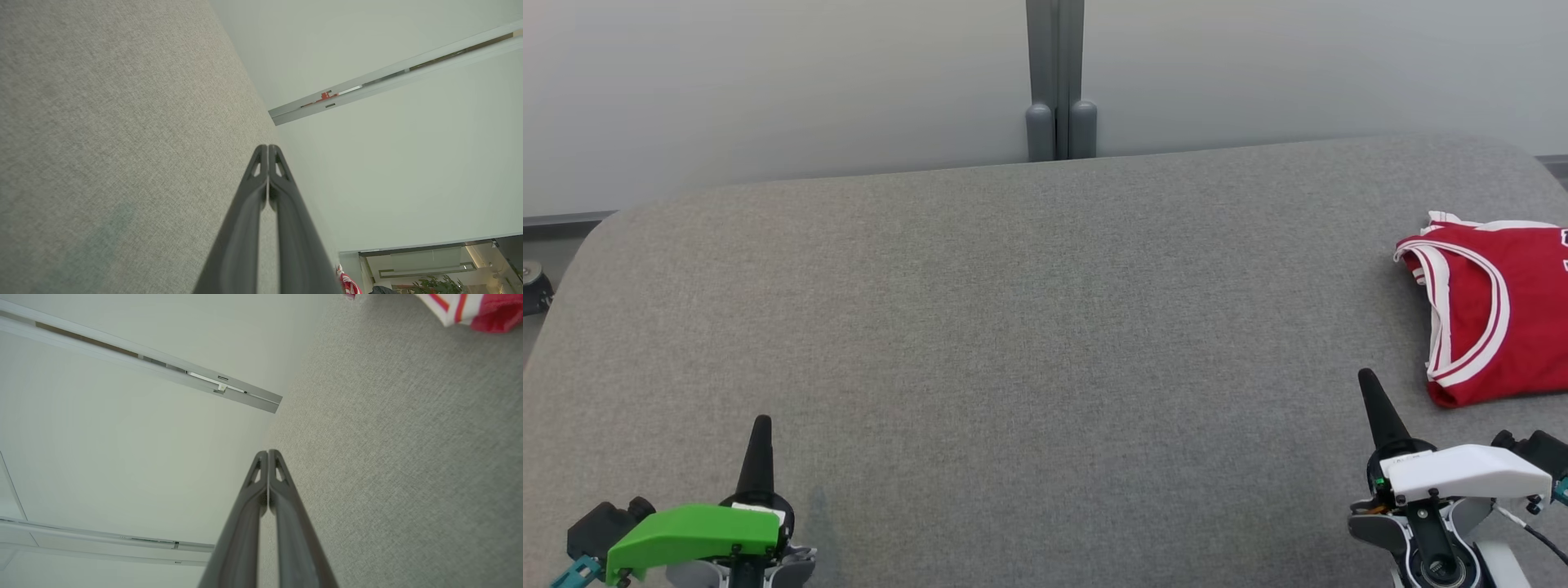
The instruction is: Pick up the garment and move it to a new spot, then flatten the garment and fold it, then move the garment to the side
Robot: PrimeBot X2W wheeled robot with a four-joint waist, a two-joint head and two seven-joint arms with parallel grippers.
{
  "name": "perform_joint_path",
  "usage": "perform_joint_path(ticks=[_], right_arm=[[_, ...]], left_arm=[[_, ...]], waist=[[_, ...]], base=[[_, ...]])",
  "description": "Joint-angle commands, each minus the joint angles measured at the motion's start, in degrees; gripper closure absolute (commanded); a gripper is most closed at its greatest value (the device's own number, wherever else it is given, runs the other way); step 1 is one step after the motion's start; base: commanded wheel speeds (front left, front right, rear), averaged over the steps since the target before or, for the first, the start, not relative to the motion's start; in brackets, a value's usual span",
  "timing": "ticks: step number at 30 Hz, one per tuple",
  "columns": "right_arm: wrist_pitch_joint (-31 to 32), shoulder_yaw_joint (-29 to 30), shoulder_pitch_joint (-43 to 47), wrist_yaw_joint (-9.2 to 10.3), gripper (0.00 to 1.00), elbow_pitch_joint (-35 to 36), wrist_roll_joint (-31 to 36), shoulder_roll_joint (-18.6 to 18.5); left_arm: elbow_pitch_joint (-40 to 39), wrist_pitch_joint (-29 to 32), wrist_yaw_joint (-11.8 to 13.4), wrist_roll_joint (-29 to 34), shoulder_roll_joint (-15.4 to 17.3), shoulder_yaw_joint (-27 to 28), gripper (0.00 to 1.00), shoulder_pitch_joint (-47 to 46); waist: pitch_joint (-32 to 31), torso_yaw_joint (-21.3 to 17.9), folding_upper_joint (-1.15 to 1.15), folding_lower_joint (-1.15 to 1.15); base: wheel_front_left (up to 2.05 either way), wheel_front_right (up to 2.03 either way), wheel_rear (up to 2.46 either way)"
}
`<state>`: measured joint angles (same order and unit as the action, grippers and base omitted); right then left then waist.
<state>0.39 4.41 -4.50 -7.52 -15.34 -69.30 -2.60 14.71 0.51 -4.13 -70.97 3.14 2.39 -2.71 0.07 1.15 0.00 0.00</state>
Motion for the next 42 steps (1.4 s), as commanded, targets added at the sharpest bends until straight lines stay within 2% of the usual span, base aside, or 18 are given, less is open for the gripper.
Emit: perform_joint_path(ticks=[1,42], right_arm=[[0.39,0.24,-1.21,0.03,1.0,0.71,-1.49,-0.3],[5.32,1.9,-1.91,0.02,1.0,1.38,-19.64,-0.38]], left_arm=[[-0.62,0.36,-0.55,-1.35,0.06,0.57,1.0,-1.43],[-0.7,5.24,-3.08,-18.21,-0.22,3.77,1.0,-3.48]], waist=[[0.0,-0.03,0.0,0.0],[0.09,-0.92,0.0,0.0]], base=[[0.0,0.0,0.0],[0.0,0.0,0.0]])
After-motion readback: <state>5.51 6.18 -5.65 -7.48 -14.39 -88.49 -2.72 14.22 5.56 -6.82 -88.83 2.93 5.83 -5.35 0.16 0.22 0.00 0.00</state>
